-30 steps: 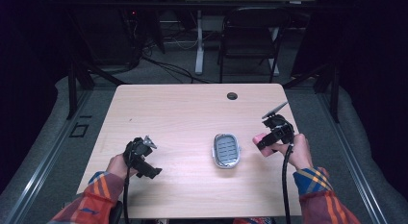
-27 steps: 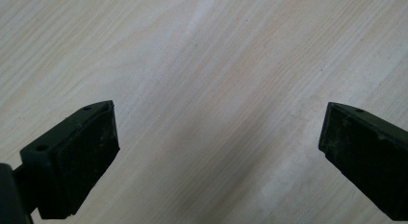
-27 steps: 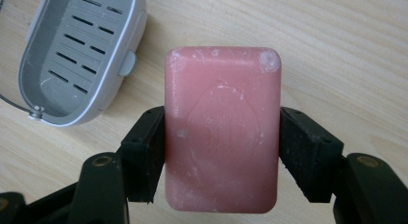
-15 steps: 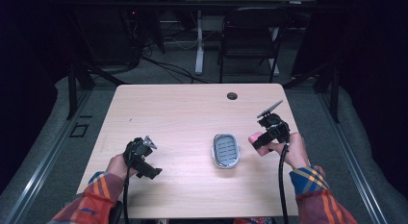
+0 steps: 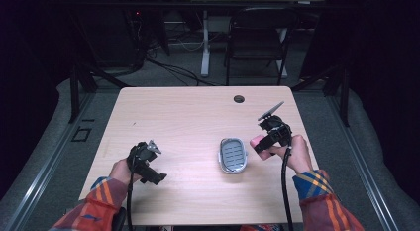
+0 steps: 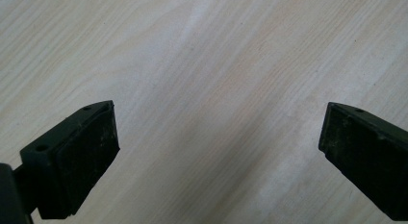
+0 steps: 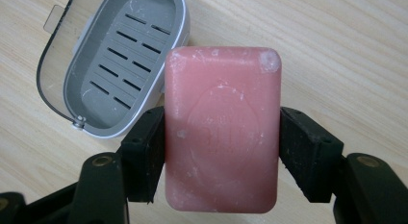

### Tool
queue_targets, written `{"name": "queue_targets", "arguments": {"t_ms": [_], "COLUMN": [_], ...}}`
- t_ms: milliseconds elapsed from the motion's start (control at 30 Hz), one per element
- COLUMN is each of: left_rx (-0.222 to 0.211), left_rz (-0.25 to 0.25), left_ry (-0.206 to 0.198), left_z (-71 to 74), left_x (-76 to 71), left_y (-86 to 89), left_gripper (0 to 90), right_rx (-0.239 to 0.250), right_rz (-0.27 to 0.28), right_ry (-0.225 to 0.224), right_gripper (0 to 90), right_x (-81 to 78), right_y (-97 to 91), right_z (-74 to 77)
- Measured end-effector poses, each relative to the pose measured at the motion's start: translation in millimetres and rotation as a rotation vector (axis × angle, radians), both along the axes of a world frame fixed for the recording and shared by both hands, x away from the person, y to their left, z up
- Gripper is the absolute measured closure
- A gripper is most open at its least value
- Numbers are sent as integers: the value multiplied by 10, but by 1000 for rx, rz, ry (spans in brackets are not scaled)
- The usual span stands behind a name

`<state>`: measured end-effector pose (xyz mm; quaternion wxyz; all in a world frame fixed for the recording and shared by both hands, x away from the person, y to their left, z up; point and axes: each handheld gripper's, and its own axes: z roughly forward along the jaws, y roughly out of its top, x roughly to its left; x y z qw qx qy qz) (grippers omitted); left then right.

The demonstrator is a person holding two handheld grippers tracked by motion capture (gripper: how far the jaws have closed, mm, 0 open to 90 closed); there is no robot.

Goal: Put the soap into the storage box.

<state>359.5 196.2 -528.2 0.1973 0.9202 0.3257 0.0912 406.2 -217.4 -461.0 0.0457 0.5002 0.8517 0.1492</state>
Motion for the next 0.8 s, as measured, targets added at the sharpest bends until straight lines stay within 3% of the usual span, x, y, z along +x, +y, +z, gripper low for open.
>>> {"name": "queue_targets", "arguments": {"t_ms": [567, 800], "left_rx": [-3, -3], "left_rz": [1, -2], "left_ry": [0, 0], "left_z": [0, 1], "left_x": [-2, -1], "left_y": [0, 1], "left_gripper": [2, 2], "right_rx": [-7, -32], "right_rz": [50, 66], "right_ry": [7, 13], "right_gripper": [369, 369], "right_x": [81, 123], "right_y": [285, 396], "right_z": [9, 0]}}
